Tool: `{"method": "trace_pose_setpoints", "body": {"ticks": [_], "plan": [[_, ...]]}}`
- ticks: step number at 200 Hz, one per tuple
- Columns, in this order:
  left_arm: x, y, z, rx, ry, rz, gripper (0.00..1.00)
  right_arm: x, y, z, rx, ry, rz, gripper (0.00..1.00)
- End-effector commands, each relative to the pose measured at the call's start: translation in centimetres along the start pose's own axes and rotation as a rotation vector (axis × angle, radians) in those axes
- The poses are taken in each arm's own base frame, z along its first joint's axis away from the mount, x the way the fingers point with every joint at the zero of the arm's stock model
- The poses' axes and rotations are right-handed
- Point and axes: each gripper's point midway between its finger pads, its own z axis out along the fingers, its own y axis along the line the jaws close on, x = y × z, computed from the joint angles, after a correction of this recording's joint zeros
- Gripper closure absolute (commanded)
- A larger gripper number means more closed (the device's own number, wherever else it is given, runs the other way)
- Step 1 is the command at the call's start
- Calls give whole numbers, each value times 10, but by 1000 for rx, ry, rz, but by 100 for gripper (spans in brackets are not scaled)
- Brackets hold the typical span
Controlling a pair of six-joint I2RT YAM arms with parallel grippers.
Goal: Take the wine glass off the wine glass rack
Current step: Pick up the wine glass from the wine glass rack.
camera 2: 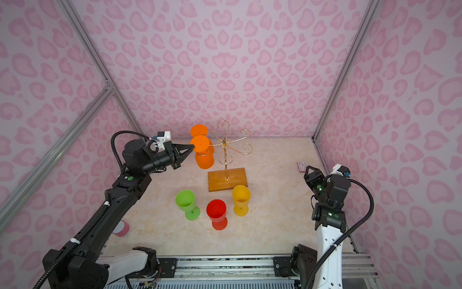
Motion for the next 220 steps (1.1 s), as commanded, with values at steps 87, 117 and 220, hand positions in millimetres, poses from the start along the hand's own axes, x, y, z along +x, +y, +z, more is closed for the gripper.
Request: {"method": "trace_pose_setpoints", "body": {"ticks": [87,117,220], "plan": [[25,-17,21,61,79,48,97,0,3,0,-22,-10,-13,43],[33,-16,20,63,92,47,97,0,2,0,-20,-7,-11,43],[72,-20,-26,67,109,30,97,1,4,1,-34,-2,1,43]]}}
